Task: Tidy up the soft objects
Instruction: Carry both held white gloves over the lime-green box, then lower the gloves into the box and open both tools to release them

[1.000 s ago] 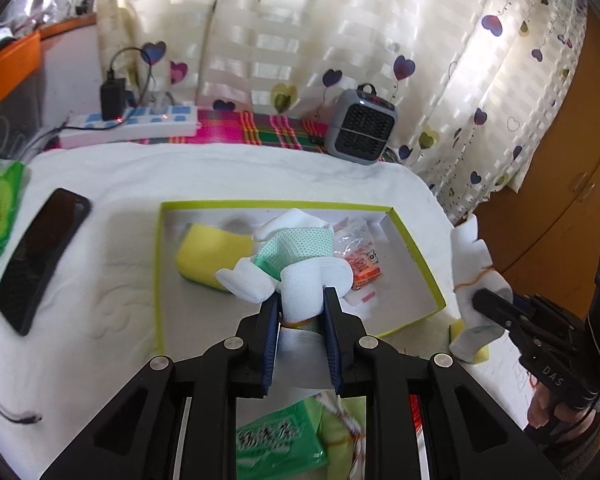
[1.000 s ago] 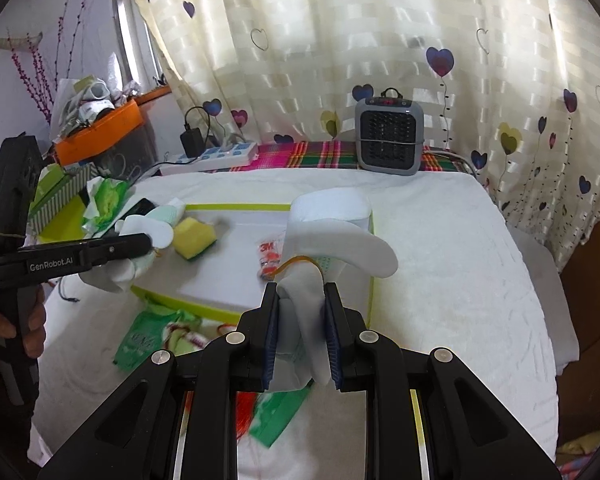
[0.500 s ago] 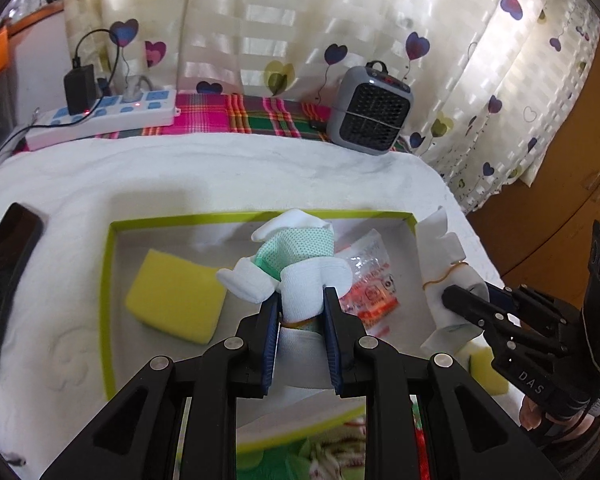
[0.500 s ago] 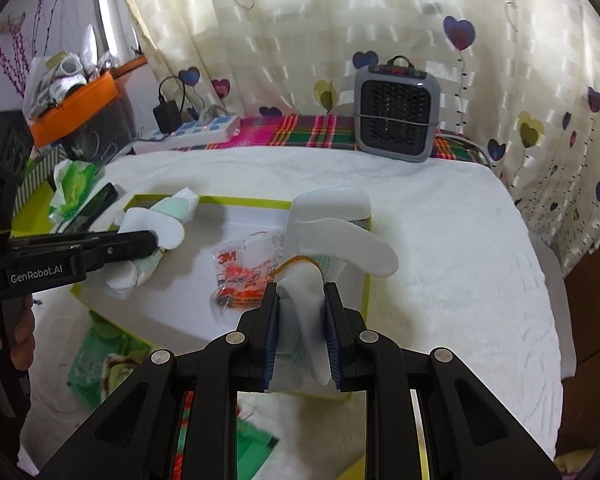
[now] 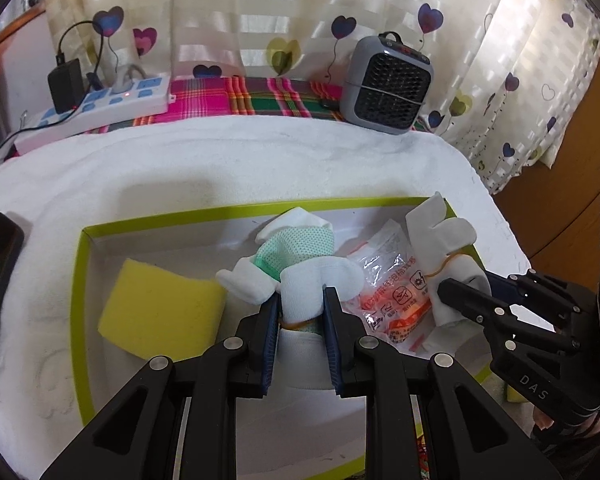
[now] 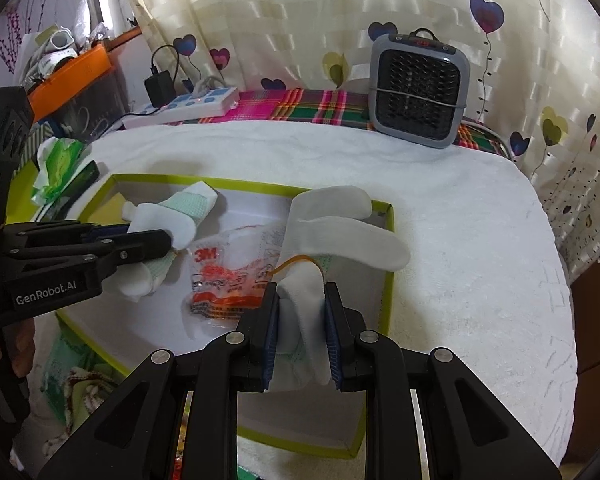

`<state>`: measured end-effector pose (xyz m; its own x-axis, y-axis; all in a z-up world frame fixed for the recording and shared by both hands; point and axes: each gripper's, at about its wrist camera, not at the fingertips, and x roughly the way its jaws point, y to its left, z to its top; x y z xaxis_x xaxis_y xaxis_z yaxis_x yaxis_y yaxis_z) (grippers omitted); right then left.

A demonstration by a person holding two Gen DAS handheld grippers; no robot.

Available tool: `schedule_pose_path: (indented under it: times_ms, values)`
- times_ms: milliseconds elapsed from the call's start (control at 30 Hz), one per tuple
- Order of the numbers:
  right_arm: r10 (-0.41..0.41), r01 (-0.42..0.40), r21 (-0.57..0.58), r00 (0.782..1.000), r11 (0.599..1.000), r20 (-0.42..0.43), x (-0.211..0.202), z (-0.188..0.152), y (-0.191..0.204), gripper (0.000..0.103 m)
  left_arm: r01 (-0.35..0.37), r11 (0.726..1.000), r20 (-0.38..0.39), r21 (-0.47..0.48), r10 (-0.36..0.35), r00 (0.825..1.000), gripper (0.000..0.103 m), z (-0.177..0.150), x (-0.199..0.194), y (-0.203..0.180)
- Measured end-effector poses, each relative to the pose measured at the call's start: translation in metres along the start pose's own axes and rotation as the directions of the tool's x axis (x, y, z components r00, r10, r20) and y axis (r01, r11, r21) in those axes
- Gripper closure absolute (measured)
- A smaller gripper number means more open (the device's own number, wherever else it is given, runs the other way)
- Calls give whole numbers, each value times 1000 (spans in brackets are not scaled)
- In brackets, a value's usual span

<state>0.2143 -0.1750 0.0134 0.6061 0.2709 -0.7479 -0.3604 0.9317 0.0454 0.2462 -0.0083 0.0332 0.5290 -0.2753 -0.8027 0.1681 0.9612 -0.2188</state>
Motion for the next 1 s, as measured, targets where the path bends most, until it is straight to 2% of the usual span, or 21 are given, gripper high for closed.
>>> schedule_pose_path:
  times_ms: [233,433,533,600,700,833,1000]
  values:
    - [-7,7,18,1000,1000,-2,5,0,-3,79,-8,1000,-8,-12,8,1000,80,1,6,1]
    - [-13,13,26,1000,1000,-1,6,0,-5,77,-12,1000,-9,-9,12,1000,73,1,7,2]
    - [-19,18,29,1000,999,3,5,0,-4,70,-10,1000,-13,-13,9,1000,69,1,7,2]
    - [-19,19,33,1000,999,7,4,0,-4,62,-14,1000,-12,-6,14,1000,68,0,7,0]
    - [-11,10,42,1000,999,15,2,-1,-4,56,-18,1000,-8,3,18,1000,65,-1,5,-2]
    - [-18,16,46,999,999,28,-2,-3,-3,53,-22,1000,-2,1,22,1000,57,-3,1,-3]
    - [-26,24,58,999,998,40,-7,-4,-4,47,-26,1000,6,1,26,1000,57,-5,-4,-5]
